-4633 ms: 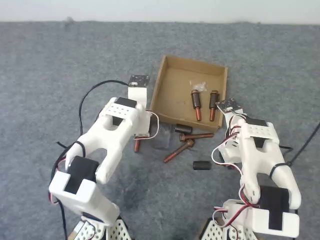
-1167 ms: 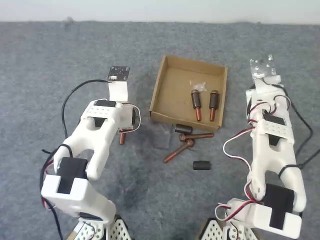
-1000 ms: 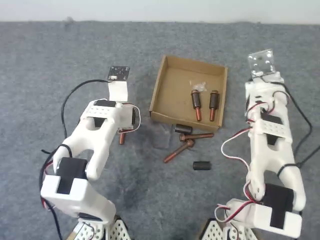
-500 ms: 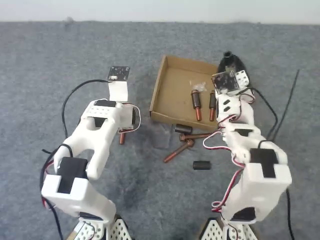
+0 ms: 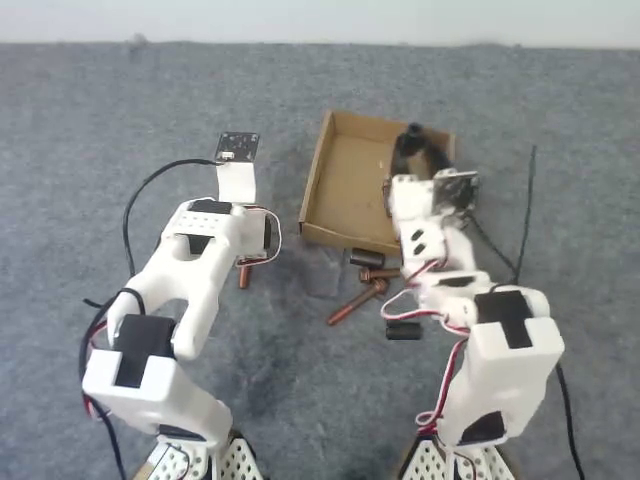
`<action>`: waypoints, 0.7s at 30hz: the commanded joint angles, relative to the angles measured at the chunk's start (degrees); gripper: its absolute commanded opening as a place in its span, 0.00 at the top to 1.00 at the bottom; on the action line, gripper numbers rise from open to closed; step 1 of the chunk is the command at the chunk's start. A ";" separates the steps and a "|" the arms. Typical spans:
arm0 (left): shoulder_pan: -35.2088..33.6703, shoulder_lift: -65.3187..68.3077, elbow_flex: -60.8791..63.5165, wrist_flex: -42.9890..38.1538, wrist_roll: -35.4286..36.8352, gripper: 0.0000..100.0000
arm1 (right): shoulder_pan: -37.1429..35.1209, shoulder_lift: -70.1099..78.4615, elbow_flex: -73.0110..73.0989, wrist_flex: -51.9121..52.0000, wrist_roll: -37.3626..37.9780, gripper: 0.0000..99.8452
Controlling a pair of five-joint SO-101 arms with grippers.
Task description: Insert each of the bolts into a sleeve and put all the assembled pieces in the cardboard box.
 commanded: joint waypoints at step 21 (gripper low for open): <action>-0.35 -3.52 -0.75 -1.14 -0.09 0.99 | -13.05 -31.87 36.84 -1.54 -8.44 0.99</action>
